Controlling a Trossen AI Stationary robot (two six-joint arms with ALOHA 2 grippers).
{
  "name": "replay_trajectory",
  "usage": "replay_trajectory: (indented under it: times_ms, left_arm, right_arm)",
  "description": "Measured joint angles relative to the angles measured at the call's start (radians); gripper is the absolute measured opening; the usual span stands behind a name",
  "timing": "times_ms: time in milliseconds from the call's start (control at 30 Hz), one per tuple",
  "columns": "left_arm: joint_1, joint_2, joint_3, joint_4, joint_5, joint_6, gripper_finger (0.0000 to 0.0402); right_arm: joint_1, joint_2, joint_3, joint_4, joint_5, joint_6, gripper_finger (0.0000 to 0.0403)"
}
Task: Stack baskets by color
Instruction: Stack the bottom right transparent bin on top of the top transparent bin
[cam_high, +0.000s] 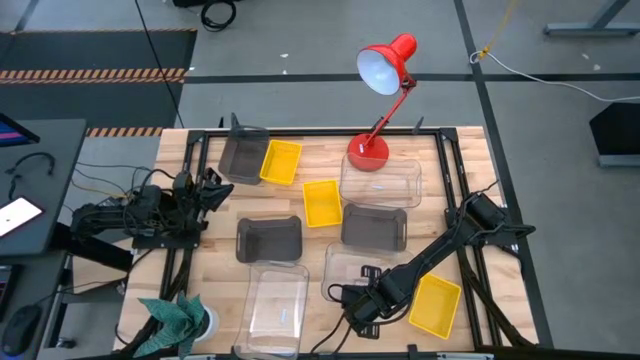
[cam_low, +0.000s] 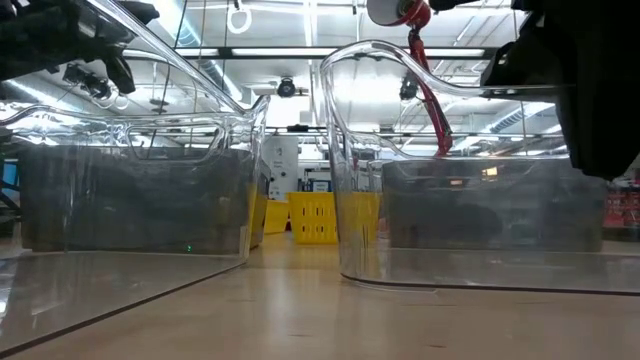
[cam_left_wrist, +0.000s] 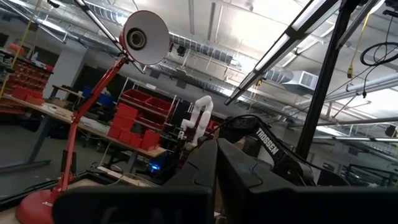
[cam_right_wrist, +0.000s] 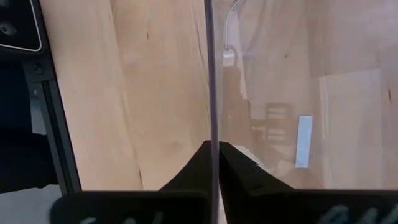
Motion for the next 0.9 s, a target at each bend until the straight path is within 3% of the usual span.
replay_trajectory:
  times_ms: [433, 900]
  left_arm:
    - [0.0, 0.0, 0.0, 0.0, 0.0, 0.0, 0.0015]
    - [0.0, 0.0, 0.0, 0.0, 0.0, 0.0, 0.0012]
  right_arm:
    - [-0.007, -0.035, 0.0, -0.034, -0.037, 0.012, 0.0006]
    - [0.019, -0.232, -0.001, -0.047, 0.027, 0.002, 0.0005]
